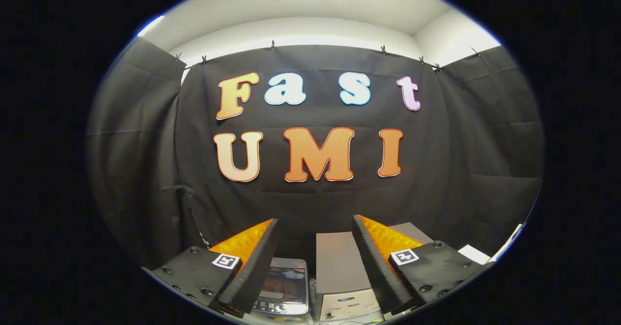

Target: Put the clothes into the washing machine and then close the washing machine lid.

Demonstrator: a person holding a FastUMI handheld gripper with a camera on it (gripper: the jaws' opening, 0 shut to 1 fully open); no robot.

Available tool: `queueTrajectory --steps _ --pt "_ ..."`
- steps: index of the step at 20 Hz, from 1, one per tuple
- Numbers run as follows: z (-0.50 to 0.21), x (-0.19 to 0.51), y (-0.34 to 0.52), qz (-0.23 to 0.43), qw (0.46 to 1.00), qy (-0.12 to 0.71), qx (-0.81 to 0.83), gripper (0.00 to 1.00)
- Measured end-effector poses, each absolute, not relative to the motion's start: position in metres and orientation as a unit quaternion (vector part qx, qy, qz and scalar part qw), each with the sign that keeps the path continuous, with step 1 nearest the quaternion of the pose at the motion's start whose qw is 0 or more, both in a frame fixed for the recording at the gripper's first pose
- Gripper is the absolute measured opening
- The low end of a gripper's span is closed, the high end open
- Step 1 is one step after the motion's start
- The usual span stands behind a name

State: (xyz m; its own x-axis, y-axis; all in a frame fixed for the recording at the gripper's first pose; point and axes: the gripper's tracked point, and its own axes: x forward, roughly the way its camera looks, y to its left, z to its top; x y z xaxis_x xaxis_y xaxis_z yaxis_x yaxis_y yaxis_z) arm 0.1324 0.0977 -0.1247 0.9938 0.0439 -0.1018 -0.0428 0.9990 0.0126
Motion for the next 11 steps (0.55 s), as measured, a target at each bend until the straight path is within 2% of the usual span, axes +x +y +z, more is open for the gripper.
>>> queueTrajectory --steps 11 --pt "-0.096 0.116 0.059 0.019 1.000 0.021 0.013 0.98"
